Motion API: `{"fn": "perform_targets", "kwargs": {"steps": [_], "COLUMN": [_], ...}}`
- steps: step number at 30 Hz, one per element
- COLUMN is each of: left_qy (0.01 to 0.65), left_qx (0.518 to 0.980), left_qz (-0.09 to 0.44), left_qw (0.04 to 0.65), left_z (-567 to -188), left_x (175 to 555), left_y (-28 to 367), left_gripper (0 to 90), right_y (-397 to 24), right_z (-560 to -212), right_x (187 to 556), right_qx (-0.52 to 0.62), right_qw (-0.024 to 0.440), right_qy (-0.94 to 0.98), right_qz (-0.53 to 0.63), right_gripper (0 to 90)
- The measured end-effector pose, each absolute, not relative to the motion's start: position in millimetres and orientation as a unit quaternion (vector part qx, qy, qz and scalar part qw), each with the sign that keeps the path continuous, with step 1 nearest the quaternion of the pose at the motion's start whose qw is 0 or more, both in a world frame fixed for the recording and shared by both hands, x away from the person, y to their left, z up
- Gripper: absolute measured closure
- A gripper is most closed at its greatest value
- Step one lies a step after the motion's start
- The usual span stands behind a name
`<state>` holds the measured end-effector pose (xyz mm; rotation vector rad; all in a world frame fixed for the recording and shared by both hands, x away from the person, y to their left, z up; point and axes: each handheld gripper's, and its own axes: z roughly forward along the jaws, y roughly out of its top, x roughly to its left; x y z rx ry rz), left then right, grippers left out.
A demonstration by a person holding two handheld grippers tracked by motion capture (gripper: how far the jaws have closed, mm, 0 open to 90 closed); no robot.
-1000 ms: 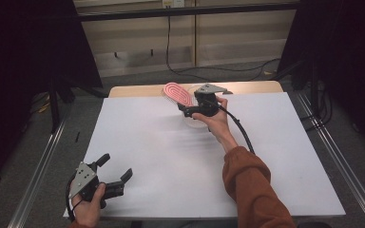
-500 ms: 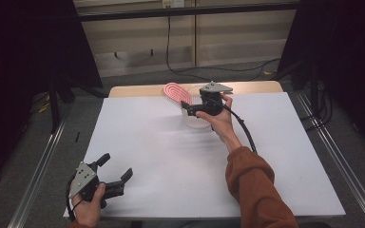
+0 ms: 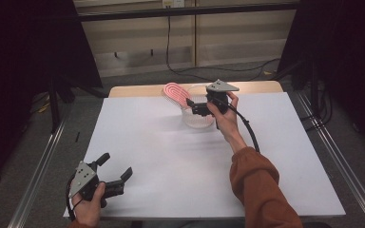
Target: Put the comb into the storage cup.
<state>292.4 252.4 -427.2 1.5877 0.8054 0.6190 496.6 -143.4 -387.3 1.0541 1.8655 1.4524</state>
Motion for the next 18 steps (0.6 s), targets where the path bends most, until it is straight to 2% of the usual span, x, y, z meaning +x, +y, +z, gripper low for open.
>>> {"fn": "perform_targets", "kwargs": {"steps": [18], "left_qy": [0.35], "left_qx": [0.68], "left_qz": [0.271], "left_qw": [0.585], "left_z": [-427], "left_x": [294], "left_y": [252], "left_gripper": [2.8], "right_y": [-161], "right_z": [-383], "right_x": [487], "right_qx": [0.403], "right_qw": [0.288], "right_qy": [0.676], "right_qz": [0.546], "right_gripper": [4.5]}}
